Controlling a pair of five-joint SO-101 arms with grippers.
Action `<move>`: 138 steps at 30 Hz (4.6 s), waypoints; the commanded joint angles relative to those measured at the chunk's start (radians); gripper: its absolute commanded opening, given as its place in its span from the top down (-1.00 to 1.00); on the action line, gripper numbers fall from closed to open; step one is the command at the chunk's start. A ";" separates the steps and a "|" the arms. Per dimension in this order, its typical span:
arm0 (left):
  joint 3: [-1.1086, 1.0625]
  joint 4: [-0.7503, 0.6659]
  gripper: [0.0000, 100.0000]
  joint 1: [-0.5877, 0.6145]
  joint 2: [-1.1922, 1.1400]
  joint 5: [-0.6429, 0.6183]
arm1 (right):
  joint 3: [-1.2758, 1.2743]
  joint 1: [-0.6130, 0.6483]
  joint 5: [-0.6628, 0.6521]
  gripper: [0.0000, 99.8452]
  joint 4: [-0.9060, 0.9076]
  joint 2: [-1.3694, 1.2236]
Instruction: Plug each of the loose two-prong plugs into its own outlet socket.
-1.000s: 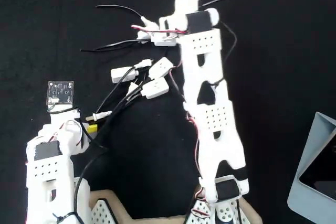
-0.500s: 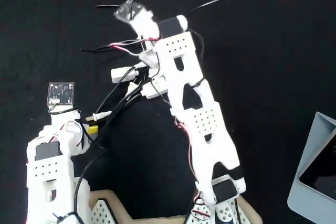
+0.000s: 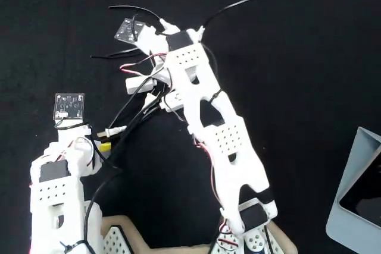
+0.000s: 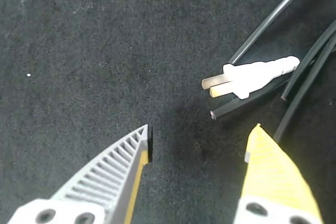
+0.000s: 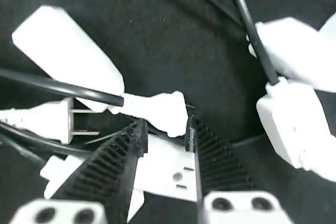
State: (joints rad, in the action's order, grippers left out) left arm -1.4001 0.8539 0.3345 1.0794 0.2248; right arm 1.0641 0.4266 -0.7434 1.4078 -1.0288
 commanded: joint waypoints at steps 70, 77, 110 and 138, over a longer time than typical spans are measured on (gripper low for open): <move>0.013 -0.021 0.41 0.008 0.012 -0.014 | -0.561 0.180 0.718 0.98 0.219 0.898; 0.068 -0.018 0.41 0.007 0.014 -0.035 | -1.027 0.226 0.718 0.98 -0.083 1.144; 0.369 -0.061 0.40 -0.209 0.012 -0.437 | -1.575 0.385 0.812 0.98 -0.494 1.469; 0.097 -0.046 0.41 -0.317 0.523 -0.321 | -1.629 0.379 0.812 0.98 -0.486 1.471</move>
State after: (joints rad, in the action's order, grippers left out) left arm -1.2774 0.8032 0.0338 1.5213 -0.1097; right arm -0.5746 0.7963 0.0606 0.9198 0.4089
